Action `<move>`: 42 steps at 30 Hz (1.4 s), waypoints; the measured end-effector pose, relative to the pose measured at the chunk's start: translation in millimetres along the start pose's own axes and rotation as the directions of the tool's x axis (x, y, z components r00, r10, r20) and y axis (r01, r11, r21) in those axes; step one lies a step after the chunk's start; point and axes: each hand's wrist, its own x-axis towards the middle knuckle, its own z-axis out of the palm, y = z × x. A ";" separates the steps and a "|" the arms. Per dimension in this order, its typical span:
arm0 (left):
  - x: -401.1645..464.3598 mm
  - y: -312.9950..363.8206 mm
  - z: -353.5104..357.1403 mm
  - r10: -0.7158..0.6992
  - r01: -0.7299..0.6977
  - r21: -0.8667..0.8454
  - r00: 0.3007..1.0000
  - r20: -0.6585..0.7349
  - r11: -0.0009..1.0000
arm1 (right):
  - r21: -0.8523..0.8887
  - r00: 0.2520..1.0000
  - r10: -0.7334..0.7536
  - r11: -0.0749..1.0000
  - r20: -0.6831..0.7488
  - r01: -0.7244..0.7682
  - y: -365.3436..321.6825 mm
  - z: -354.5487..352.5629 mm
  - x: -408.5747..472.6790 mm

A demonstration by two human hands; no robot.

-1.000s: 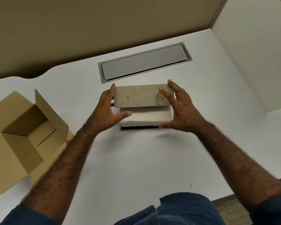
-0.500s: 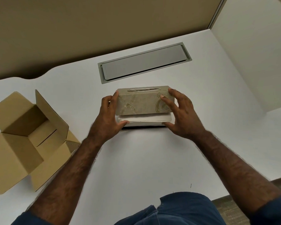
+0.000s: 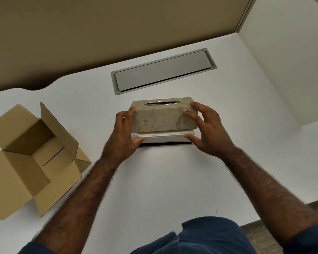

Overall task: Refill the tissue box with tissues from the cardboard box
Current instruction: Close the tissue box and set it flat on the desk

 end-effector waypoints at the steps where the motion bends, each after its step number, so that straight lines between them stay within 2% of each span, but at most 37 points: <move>1: -0.9 0.6 0.5 -0.003 0.003 0.005 1.000 0.000 1.000 | -0.005 1.000 0.001 1.000 0.002 -0.001 0.4 0.7 -0.8; 18: -20.3 -0.8 22.3 -0.040 0.040 -0.009 0.996 -0.085 0.999 | -0.057 0.997 0.051 0.997 -0.065 -0.055 -2.2 21.9 -23.8; 31: -29.4 -8.5 32.6 -0.006 0.004 -0.018 0.994 -0.110 1.000 | -0.108 0.987 0.015 0.994 -0.161 -0.033 -6.4 34.8 -32.2; 42: -43.3 -19.6 47.4 0.011 -0.009 0.013 0.992 -0.129 1.000 | -0.121 0.989 -0.007 0.993 -0.144 -0.010 -6.5 40.0 -45.2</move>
